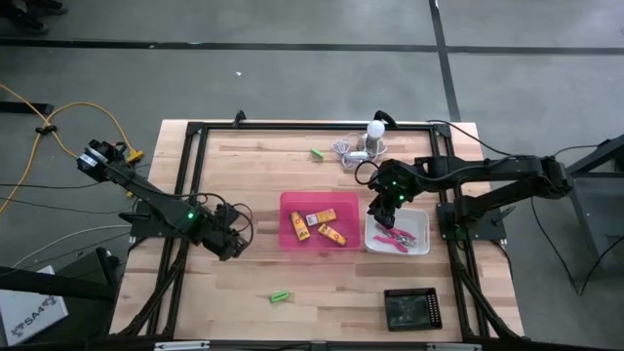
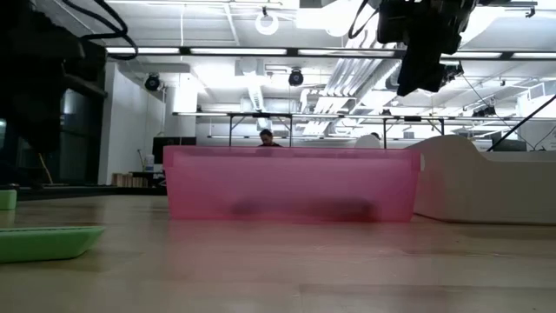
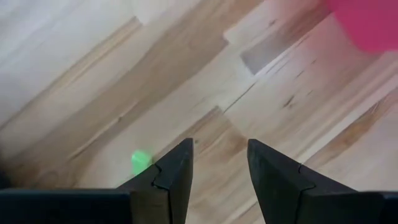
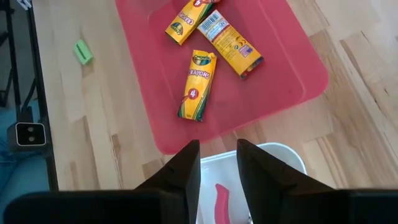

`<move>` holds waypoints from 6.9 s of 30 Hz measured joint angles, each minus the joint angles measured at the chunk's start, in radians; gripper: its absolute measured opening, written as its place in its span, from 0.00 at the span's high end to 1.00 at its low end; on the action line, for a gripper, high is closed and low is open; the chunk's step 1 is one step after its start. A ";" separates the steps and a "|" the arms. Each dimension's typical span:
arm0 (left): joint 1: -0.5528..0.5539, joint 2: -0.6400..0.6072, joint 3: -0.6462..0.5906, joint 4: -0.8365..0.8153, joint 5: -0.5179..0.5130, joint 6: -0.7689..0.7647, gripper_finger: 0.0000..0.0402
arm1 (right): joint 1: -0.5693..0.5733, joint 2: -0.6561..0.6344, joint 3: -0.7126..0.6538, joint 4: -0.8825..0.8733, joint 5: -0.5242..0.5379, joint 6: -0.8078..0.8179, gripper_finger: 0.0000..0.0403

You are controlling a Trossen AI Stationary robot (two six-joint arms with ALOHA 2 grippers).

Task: Pick & Place School Supplies
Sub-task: Put the green eraser into the black bin

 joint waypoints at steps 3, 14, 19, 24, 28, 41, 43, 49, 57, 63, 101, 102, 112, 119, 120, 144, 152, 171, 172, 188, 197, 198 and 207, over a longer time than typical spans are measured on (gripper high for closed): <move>0.000 0.000 0.000 -0.016 0.031 0.011 0.63 | 0.000 0.000 0.000 0.000 0.002 -0.002 0.77; -0.014 0.000 0.000 -0.183 0.099 -0.184 0.63 | 0.026 0.000 0.000 0.000 0.003 -0.001 0.77; -0.045 0.003 -0.003 -0.181 0.106 -0.201 0.63 | 0.051 0.000 0.000 0.000 0.003 -0.001 0.77; -0.079 0.037 -0.003 -0.181 0.107 -0.216 0.63 | 0.071 0.000 0.000 0.000 0.023 0.005 0.77; -0.103 0.073 -0.003 -0.181 0.116 -0.219 0.63 | 0.085 0.000 0.000 0.000 0.034 0.006 0.77; -0.126 0.136 -0.005 -0.179 0.131 -0.241 0.63 | 0.117 0.000 -0.001 0.030 0.030 0.058 0.77; -0.126 0.136 -0.014 -0.164 0.132 -0.241 0.63 | 0.122 0.000 -0.001 0.031 0.030 0.061 0.77; -0.126 0.136 -0.068 -0.108 0.159 -0.241 0.63 | 0.138 0.000 -0.001 0.039 0.030 0.061 0.77; -0.126 0.136 -0.111 -0.025 0.180 -0.241 0.63 | 0.142 0.000 -0.001 0.039 0.030 0.070 0.77; -0.126 0.136 -0.111 -0.023 0.187 -0.241 0.63 | 0.142 0.000 -0.001 0.043 0.030 0.087 0.77; -0.126 0.135 -0.111 -0.035 0.188 -0.218 0.90 | 0.142 0.000 -0.001 0.060 0.030 0.086 0.77; -0.126 0.135 -0.111 -0.035 0.188 -0.218 0.91 | 0.142 0.000 -0.001 0.060 0.030 0.086 0.77; -0.126 0.134 -0.111 -0.035 0.188 -0.195 0.92 | 0.142 0.000 -0.001 0.060 0.030 0.084 0.77; -0.088 0.109 -0.108 -0.037 0.186 -0.087 0.92 | 0.142 0.000 -0.001 0.060 0.030 0.084 0.77; -0.077 0.102 -0.107 -0.038 0.181 -0.067 0.92 | 0.142 0.000 -0.001 0.060 0.030 0.084 0.77; 0.053 -0.030 0.121 0.221 -0.055 0.617 0.92 | 0.154 0.036 -0.001 0.447 0.027 -0.054 0.77; 0.053 -0.022 0.121 0.408 -0.142 0.784 0.92 | 0.163 0.139 -0.001 0.539 0.026 -0.073 0.77; 0.157 0.127 0.119 0.625 -0.125 0.919 0.92 | 0.163 0.319 -0.001 0.780 0.038 -0.104 0.77; 0.159 0.133 0.121 0.658 -0.112 0.928 0.92 | 0.163 0.318 0.000 0.790 0.038 -0.107 0.77; 0.179 0.203 0.122 0.897 -0.100 1.130 0.92 | 0.167 0.319 0.000 0.876 0.023 -0.110 0.77; 0.184 0.214 0.120 0.989 -0.103 1.203 0.92 | 0.180 0.319 -0.001 0.901 0.001 -0.111 0.77; 0.185 0.214 0.119 0.999 -0.102 1.205 0.92 | 0.181 0.319 -0.001 0.901 0.004 -0.112 0.77; 0.185 0.213 0.120 1.069 -0.113 1.246 0.92 | 0.181 0.319 -0.001 0.914 0.008 -0.128 0.77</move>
